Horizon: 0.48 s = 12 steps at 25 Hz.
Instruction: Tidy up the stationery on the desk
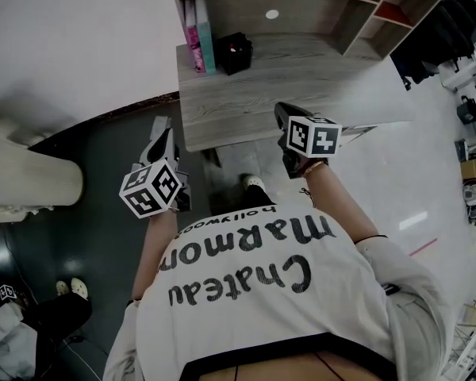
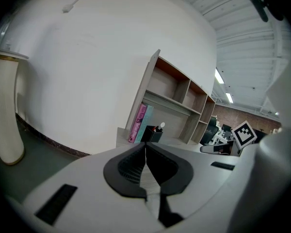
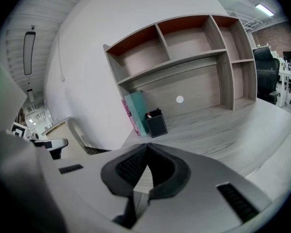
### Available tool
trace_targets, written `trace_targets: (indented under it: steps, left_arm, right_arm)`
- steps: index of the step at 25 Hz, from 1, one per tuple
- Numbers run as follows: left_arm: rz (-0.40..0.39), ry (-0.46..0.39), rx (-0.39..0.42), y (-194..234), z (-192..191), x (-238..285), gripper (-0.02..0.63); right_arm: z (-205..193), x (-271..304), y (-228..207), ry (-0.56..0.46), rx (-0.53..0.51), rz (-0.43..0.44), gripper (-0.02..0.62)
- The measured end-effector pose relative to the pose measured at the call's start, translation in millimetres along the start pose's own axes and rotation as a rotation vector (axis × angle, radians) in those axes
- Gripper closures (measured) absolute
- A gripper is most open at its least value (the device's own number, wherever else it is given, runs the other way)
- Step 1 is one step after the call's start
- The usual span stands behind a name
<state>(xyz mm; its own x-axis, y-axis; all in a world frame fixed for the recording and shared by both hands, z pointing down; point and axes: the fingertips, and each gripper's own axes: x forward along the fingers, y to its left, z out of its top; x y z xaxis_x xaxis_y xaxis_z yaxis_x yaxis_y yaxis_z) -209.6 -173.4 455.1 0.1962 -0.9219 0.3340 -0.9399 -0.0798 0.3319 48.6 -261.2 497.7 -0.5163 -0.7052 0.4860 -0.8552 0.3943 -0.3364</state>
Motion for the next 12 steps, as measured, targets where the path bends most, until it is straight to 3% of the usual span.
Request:
trace_targets:
  steps: [12]
  left_arm:
    - [0.018,-0.022,-0.006,8.3,8.7,-5.7,0.589]
  right_arm:
    - [3.0,8.8,9.3,0.018,-0.002,0.02,0.586]
